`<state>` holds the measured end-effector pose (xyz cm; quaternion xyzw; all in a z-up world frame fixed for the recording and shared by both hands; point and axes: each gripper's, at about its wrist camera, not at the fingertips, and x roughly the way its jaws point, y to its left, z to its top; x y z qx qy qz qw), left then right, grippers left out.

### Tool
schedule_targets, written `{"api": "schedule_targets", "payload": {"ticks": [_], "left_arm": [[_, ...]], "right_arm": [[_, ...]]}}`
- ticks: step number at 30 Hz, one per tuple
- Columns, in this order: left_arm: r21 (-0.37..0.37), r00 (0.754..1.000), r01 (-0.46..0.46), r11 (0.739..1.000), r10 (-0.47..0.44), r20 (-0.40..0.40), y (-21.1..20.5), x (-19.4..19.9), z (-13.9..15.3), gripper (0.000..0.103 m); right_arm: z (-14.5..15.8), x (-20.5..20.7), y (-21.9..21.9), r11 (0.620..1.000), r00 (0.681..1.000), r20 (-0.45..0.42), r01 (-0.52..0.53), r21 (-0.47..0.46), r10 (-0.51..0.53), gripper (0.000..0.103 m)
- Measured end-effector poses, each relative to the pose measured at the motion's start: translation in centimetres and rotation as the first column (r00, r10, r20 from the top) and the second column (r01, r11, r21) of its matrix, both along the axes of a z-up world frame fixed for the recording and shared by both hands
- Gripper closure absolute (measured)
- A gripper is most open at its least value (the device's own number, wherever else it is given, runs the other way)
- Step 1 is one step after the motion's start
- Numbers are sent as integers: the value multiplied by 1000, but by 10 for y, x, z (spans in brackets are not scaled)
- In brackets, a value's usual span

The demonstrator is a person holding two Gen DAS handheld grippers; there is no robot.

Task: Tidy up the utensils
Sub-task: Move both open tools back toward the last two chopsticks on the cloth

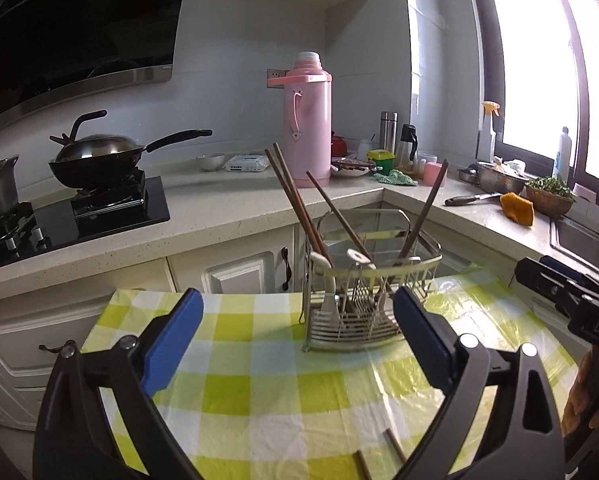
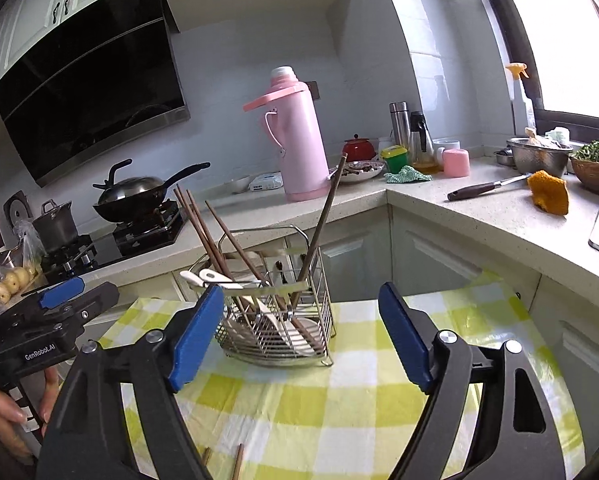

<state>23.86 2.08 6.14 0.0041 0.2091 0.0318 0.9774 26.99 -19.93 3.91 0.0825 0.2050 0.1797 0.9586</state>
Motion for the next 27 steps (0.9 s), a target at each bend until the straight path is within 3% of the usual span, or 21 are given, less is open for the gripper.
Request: {"api": "schedule_targets", "payload": {"ticks": [2, 13, 19, 27], "left_arm": [[17, 1000, 2, 1000, -2, -8, -3, -15, -9, 7], [-6, 995, -10, 1000, 9, -98, 2, -72, -56, 5], [-20, 984, -41, 999, 37, -174, 16, -95, -86, 5], [9, 973, -35, 999, 36, -227, 22, -99, -111, 5]], "right_arm": [[-6, -15, -2, 1000, 1000, -24, 6, -2, -6, 18], [-49, -71, 4, 991, 990, -100, 87, -100, -97, 18], [-79, -84, 12, 995, 987, -163, -1, -95, -14, 18], [-127, -82, 52, 980, 940, -338, -103, -171, 39, 19]]}}
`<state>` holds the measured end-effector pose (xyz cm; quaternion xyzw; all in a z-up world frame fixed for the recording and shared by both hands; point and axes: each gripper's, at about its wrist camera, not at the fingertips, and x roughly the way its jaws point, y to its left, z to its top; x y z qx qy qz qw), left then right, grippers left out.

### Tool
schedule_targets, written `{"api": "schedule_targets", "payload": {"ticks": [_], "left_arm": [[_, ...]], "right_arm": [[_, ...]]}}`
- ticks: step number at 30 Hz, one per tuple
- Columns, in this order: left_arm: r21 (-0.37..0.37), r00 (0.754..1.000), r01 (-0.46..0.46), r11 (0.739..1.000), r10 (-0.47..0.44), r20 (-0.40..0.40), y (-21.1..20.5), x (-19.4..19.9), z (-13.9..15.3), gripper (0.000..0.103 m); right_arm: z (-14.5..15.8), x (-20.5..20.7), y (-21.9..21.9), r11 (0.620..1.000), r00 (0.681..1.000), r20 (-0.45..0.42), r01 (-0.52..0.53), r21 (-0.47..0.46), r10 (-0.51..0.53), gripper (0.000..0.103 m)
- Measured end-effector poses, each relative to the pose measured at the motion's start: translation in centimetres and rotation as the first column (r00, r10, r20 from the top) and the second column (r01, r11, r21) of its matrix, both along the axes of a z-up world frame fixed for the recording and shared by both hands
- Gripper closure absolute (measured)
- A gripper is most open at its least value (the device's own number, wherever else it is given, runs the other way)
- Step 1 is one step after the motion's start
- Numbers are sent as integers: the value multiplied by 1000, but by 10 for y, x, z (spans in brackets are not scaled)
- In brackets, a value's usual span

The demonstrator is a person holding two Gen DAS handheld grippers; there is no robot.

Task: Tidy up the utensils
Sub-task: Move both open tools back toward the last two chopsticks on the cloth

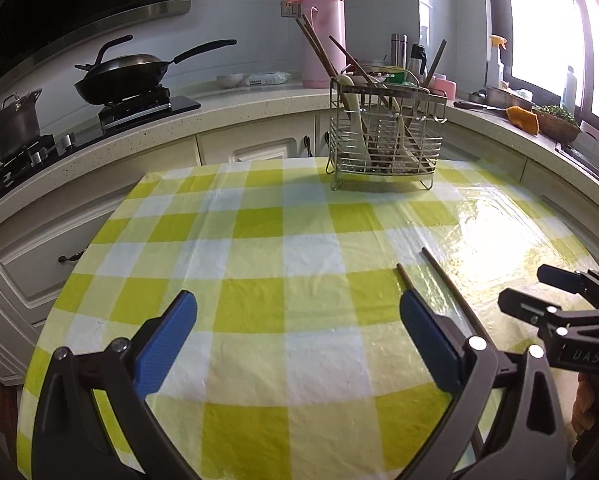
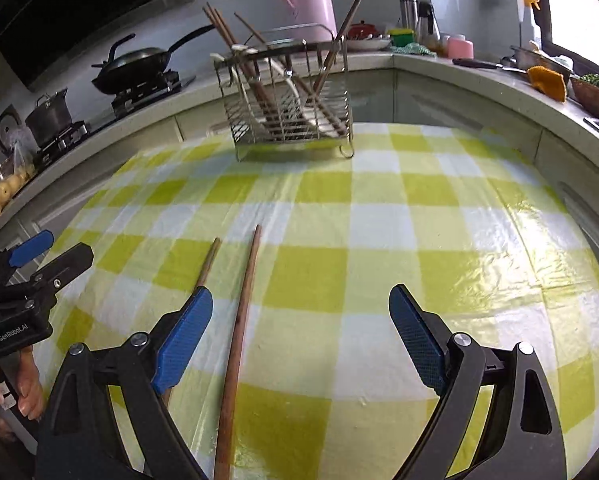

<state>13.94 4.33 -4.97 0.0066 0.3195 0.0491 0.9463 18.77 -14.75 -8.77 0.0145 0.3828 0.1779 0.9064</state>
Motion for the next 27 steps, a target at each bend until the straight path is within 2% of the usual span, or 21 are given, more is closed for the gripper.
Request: {"api": "schedule_targets", "payload": {"ticks": [6, 11, 13, 21, 27], "left_arm": [[-6, 1000, 11, 1000, -11, -4, -1, 4, -3, 5], [-9, 1000, -4, 1000, 4, -9, 6, 5, -5, 5], [-8, 1000, -7, 1000, 7, -14, 8, 4, -7, 5], [-10, 1000, -9, 1000, 9, -27, 11, 2, -11, 5], [-15, 999, -6, 1000, 5, -41, 10, 3, -14, 5]], "right_arm": [[-7, 4, 20, 999, 998, -41, -39, -20, 38, 26], [-12, 12, 27, 997, 995, -81, -60, -42, 56, 46], [-14, 15, 28, 997, 995, -89, -59, -46, 55, 50], [-13, 17, 37, 994, 993, -89, -81, -70, 74, 57], [-14, 16, 43, 989, 996, -67, -72, -129, 63, 62]]}}
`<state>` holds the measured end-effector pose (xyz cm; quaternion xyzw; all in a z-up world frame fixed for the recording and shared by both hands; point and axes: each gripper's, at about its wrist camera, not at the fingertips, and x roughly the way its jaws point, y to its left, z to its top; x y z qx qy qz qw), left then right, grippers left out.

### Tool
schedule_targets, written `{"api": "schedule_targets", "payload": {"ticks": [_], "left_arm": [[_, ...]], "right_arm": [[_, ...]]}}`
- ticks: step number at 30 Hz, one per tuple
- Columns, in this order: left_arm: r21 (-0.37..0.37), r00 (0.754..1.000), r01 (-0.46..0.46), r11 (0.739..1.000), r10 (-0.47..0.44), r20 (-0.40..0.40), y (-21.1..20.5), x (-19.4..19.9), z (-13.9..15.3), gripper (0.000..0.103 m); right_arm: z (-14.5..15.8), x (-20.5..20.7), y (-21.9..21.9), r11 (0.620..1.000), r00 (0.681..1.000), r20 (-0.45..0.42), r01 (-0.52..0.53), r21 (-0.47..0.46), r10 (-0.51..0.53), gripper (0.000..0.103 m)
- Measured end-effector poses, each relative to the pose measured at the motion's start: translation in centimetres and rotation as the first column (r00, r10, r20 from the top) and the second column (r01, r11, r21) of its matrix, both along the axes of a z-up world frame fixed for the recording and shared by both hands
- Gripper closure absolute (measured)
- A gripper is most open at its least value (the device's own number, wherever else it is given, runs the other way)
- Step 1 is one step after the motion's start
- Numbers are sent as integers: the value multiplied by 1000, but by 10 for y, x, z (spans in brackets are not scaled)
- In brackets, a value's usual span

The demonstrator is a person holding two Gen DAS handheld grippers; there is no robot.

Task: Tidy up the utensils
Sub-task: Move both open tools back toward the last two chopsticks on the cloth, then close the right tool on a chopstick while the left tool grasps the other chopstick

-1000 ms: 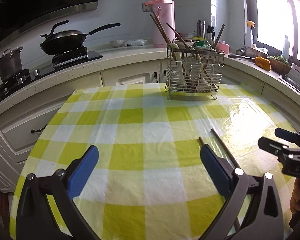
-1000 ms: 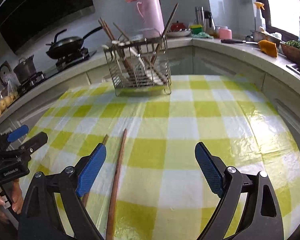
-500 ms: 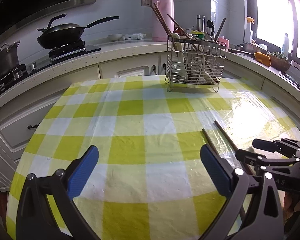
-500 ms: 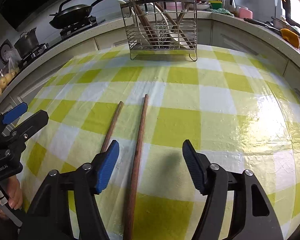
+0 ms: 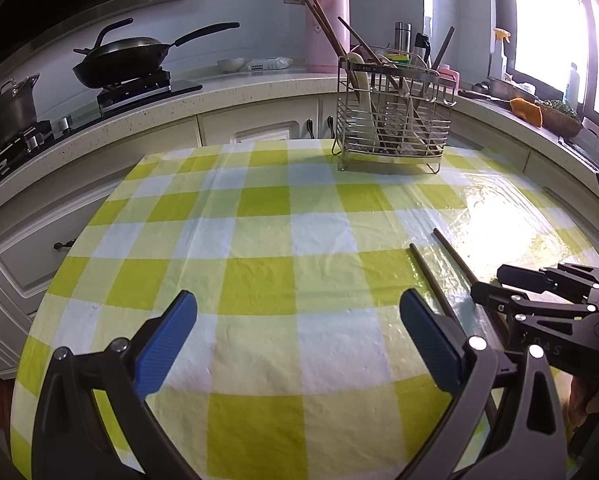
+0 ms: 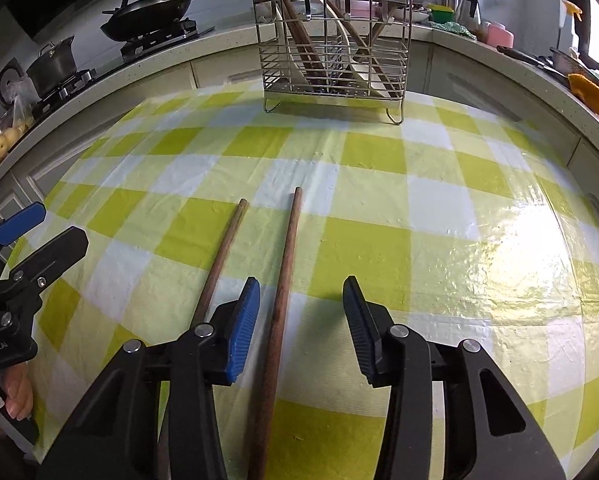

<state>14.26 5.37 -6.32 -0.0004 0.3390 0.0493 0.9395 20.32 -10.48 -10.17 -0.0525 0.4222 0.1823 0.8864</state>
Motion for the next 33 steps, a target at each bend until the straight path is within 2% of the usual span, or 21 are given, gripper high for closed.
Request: {"api": "schedule_targets", "payload": {"ticks": [2, 13, 19, 25, 33], "left_arm": [[6, 1000, 2, 1000, -2, -2, -2, 0, -1, 5], [-8, 1000, 0, 1000, 0, -10, 0, -1, -1, 5], [-17, 1000, 12, 1000, -12, -29, -5, 1, -4, 5], [-35, 994, 78, 996, -80, -80, -31, 9, -8, 6], [-18, 983, 114, 993, -116, -143, -75, 26, -19, 22]], "right_arm": [[0, 0, 4, 999, 1000, 11, 3, -33, -2, 66], [-1, 0, 3, 999, 1000, 20, 9, -45, -8, 91], [0, 1, -5, 1000, 1000, 14, 24, -16, -24, 94], [1, 0, -30, 997, 997, 13, 74, 29, -74, 94], [4, -7, -68, 987, 990, 17, 140, 84, -142, 94]]}}
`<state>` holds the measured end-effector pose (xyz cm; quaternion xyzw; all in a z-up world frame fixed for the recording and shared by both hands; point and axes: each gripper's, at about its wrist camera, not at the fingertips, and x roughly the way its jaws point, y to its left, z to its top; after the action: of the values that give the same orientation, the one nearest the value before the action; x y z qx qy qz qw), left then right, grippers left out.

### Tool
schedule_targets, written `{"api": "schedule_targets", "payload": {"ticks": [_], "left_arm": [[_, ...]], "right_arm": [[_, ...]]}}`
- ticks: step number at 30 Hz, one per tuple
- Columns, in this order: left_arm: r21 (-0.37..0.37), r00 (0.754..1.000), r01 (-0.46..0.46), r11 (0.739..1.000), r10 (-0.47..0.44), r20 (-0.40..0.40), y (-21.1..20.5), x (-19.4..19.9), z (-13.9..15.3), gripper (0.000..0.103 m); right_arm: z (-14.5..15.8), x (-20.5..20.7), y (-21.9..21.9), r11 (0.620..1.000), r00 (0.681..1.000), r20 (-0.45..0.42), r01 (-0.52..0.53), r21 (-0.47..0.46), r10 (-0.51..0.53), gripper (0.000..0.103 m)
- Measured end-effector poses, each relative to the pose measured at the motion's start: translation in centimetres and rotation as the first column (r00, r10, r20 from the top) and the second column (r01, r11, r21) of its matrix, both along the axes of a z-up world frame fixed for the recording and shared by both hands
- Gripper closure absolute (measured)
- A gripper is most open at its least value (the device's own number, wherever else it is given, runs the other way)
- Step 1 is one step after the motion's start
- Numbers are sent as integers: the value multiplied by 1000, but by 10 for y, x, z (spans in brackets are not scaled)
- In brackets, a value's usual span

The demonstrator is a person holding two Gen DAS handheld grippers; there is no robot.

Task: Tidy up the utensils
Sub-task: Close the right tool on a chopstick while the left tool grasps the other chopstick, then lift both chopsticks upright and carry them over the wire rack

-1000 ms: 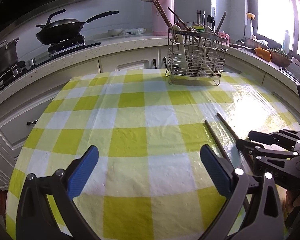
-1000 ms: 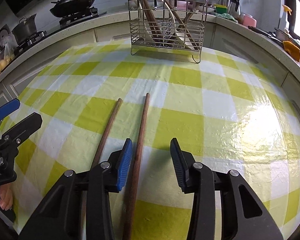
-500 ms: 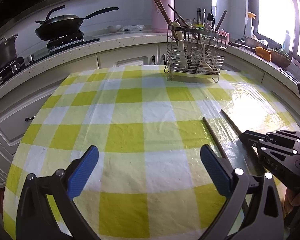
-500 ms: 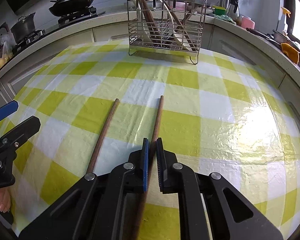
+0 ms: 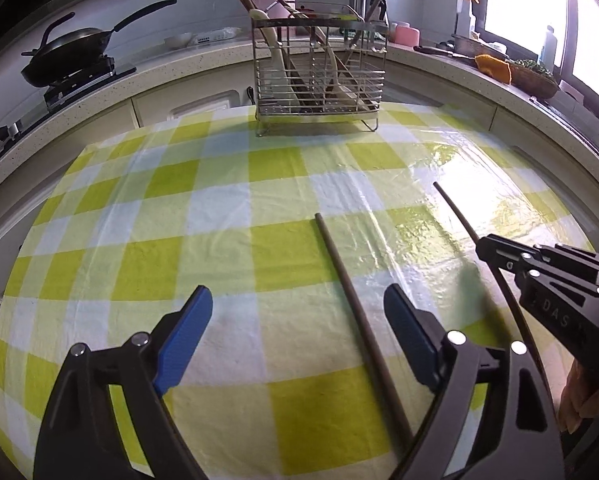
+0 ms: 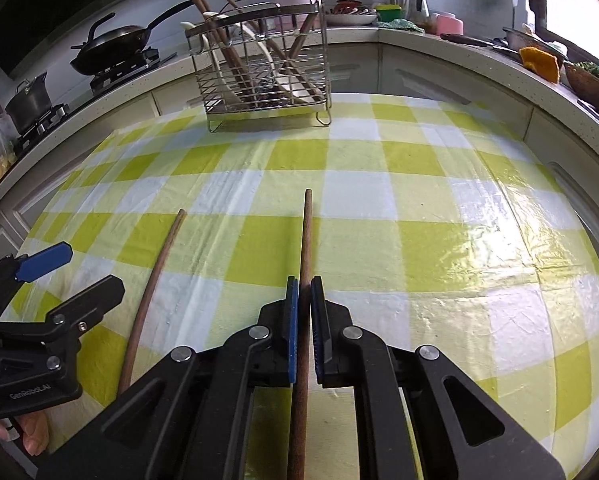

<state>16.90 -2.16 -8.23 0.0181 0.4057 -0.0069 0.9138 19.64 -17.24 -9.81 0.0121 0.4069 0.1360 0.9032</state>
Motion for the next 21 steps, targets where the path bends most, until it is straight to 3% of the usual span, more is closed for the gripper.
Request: {"api": "schedule_targets", "payload": {"ticks": [9, 16, 21], "left_arm": [[50, 998, 12, 999, -9, -54, -30, 10, -13, 36], [33, 998, 17, 999, -15, -69, -32, 11, -16, 47], [19, 996, 46, 999, -44, -71, -30, 11, -14, 75]], "right_arm": [[-1, -3, -26, 999, 1000, -2, 21, 48, -21, 94], [0, -6, -30, 998, 1000, -1, 21, 65, -21, 94], [-2, -5, -30, 998, 999, -16, 30, 64, -29, 94]]}}
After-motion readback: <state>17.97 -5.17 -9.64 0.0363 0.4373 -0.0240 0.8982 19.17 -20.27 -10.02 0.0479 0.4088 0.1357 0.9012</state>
